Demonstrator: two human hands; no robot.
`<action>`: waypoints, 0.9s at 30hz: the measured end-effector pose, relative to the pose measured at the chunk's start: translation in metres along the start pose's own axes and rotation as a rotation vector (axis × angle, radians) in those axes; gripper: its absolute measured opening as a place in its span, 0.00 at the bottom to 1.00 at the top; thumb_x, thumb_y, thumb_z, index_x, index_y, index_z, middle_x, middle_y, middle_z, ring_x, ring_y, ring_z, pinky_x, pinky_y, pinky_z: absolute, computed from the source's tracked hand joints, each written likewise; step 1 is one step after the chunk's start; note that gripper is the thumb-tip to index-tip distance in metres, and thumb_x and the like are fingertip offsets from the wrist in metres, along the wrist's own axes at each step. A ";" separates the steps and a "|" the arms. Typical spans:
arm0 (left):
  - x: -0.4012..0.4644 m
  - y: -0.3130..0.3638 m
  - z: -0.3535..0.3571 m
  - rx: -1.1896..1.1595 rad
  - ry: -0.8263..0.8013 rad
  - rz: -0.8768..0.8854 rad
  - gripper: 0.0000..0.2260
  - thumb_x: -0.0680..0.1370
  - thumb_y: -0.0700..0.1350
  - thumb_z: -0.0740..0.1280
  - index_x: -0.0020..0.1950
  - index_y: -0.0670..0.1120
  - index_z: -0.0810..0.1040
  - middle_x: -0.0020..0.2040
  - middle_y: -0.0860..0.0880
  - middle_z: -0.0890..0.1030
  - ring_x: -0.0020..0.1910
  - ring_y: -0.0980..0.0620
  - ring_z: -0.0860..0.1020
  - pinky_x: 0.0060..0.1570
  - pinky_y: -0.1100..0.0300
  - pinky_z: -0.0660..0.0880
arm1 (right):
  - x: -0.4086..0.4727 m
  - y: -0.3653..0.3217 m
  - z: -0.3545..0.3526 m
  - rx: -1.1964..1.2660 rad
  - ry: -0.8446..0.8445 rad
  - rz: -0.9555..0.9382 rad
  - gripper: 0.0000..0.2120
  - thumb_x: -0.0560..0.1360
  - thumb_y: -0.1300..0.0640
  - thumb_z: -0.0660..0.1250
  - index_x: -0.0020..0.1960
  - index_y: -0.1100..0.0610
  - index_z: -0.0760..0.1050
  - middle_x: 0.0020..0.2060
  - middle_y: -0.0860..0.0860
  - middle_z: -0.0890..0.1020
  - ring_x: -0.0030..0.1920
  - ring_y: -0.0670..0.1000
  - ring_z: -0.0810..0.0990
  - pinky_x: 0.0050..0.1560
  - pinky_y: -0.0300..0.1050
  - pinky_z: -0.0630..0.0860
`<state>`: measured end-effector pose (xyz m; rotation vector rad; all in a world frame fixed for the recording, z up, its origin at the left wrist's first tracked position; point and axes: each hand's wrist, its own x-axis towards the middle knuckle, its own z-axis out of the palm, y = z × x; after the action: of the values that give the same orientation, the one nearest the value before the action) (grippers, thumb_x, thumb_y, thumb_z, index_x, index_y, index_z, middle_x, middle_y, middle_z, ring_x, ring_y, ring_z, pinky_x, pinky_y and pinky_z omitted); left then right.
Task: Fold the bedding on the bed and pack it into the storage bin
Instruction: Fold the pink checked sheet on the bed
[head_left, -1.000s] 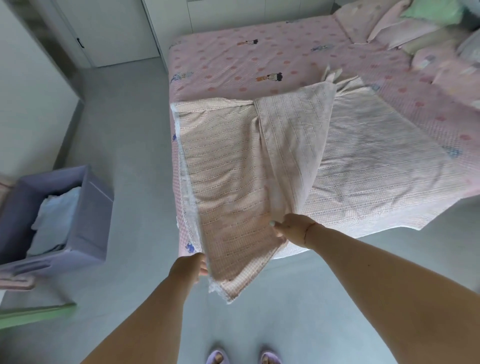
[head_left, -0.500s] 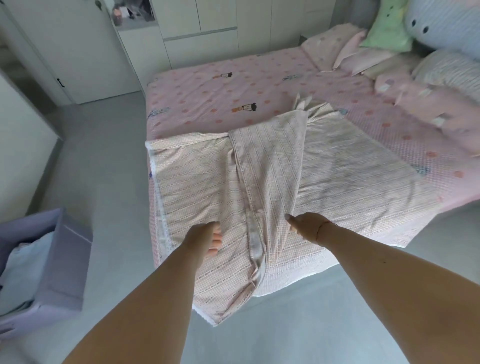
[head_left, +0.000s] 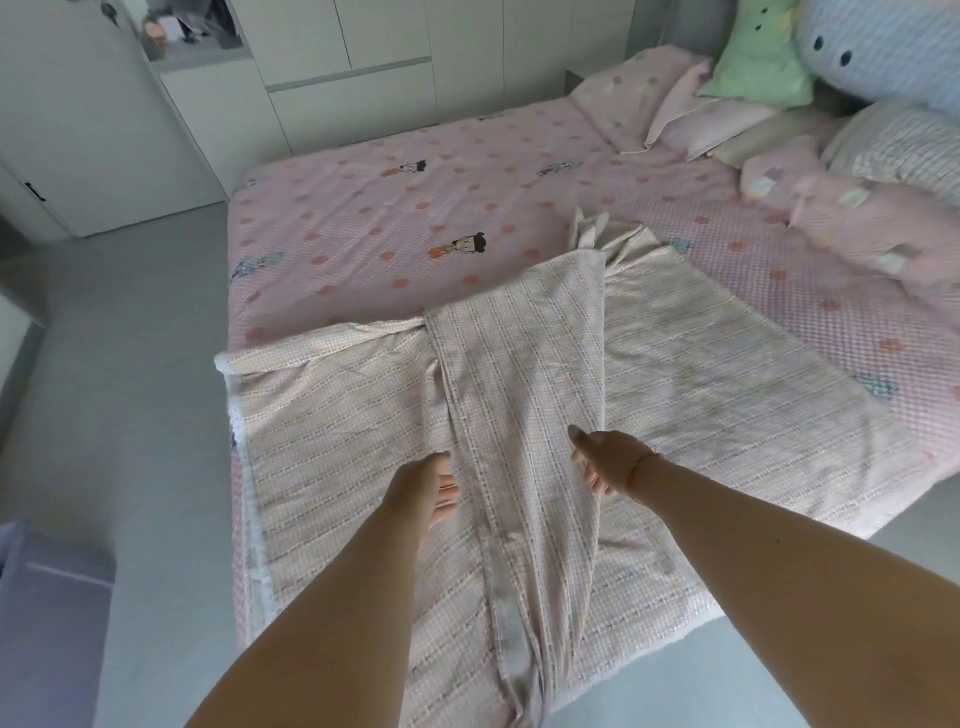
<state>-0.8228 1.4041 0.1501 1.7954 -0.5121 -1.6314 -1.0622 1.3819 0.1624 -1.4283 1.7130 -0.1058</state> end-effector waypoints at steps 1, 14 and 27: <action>0.017 0.006 0.005 -0.018 0.008 -0.011 0.07 0.81 0.44 0.62 0.50 0.41 0.73 0.46 0.44 0.76 0.45 0.48 0.77 0.52 0.52 0.76 | 0.015 -0.001 -0.003 0.021 0.002 0.013 0.30 0.80 0.39 0.45 0.56 0.59 0.76 0.43 0.58 0.83 0.46 0.56 0.83 0.57 0.54 0.76; 0.169 0.010 0.045 0.064 0.094 -0.108 0.11 0.80 0.50 0.64 0.47 0.42 0.74 0.41 0.46 0.72 0.39 0.49 0.72 0.40 0.58 0.69 | 0.146 0.023 -0.016 0.232 -0.013 0.080 0.27 0.82 0.42 0.46 0.53 0.59 0.77 0.37 0.56 0.82 0.40 0.55 0.82 0.52 0.51 0.79; 0.195 0.030 0.147 0.055 0.000 0.182 0.21 0.70 0.49 0.70 0.62 0.50 0.76 0.60 0.49 0.81 0.59 0.48 0.79 0.64 0.45 0.72 | 0.213 0.080 -0.105 0.558 0.022 0.178 0.28 0.81 0.42 0.49 0.53 0.64 0.77 0.36 0.59 0.80 0.37 0.56 0.80 0.37 0.45 0.76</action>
<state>-0.9337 1.2217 0.0270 1.7329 -0.7055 -1.5058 -1.1812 1.1848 0.0630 -0.8632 1.6477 -0.4643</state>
